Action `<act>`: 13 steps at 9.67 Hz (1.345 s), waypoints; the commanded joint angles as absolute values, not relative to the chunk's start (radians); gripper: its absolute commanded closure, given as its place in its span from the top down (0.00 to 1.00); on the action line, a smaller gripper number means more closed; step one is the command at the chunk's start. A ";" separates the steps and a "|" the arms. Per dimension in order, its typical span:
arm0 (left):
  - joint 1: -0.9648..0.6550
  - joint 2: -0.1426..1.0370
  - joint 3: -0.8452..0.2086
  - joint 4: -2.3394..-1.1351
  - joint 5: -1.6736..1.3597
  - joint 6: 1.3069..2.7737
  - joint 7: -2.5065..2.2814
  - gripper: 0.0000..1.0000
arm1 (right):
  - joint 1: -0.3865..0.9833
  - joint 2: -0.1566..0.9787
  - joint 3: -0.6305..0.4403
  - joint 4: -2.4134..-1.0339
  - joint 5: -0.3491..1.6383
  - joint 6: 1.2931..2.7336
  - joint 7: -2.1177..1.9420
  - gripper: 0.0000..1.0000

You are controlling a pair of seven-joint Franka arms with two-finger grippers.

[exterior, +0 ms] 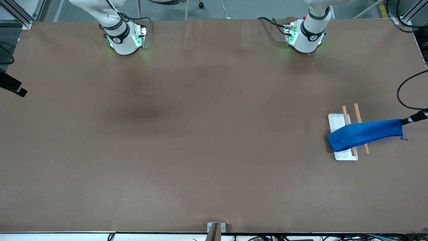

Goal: Right arm passes towel to left arm to hang
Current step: 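Lower the towel onto the dowel rack with the left gripper, then open the left gripper to release the towel over the dowels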

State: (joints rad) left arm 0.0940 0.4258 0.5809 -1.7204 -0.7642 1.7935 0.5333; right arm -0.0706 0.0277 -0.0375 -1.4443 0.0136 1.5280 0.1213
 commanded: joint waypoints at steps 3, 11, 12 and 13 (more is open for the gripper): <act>0.104 0.463 0.619 -1.712 -0.762 1.787 0.537 1.00 | -0.066 0.029 -0.037 -1.447 0.003 1.516 0.112 1.00; 0.038 0.139 0.332 -1.701 -0.193 1.832 0.398 1.00 | -0.066 0.028 -0.038 -1.463 -0.008 1.514 0.083 1.00; 0.038 0.071 0.249 -1.738 -0.133 1.832 0.282 1.00 | -0.066 0.028 -0.038 -1.463 -0.008 1.514 0.081 1.00; 0.038 0.017 0.167 -1.753 -0.086 1.816 0.133 1.00 | -0.066 0.028 -0.037 -1.463 -0.008 1.514 0.083 1.00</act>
State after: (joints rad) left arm 0.0353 0.0931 0.2473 -1.6650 -0.1511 1.8066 0.2510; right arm -0.0681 0.0359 -0.0383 -1.4553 0.0119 1.5172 0.0899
